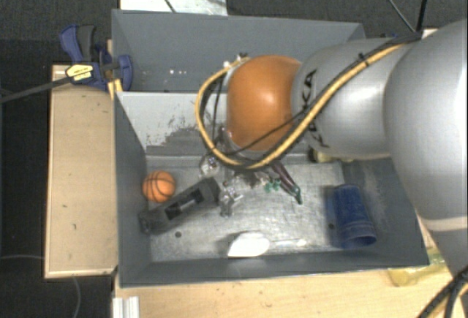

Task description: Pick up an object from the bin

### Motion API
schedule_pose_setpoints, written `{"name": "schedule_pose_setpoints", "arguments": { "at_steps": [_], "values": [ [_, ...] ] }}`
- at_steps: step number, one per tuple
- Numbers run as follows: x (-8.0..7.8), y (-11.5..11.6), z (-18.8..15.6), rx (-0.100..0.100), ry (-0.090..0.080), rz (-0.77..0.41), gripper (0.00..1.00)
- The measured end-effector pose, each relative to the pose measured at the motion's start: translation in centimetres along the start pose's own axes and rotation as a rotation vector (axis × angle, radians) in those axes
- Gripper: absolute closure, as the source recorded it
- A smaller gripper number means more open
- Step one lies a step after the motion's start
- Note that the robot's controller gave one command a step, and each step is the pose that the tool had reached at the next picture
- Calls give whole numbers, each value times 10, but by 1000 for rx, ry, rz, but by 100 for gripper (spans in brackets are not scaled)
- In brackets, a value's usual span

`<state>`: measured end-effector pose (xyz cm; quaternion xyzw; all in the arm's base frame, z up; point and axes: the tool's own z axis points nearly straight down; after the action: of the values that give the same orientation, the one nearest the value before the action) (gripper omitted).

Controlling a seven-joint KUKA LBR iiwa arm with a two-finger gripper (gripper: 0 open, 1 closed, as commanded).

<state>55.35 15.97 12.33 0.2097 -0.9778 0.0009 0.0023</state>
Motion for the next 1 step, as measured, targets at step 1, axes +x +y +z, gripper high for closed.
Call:
{"name": "schedule_pose_setpoints", "arguments": {
  "at_steps": [1],
  "values": [
    [10, 2, -33, 1, -11, -67, 100]
  ]
}}
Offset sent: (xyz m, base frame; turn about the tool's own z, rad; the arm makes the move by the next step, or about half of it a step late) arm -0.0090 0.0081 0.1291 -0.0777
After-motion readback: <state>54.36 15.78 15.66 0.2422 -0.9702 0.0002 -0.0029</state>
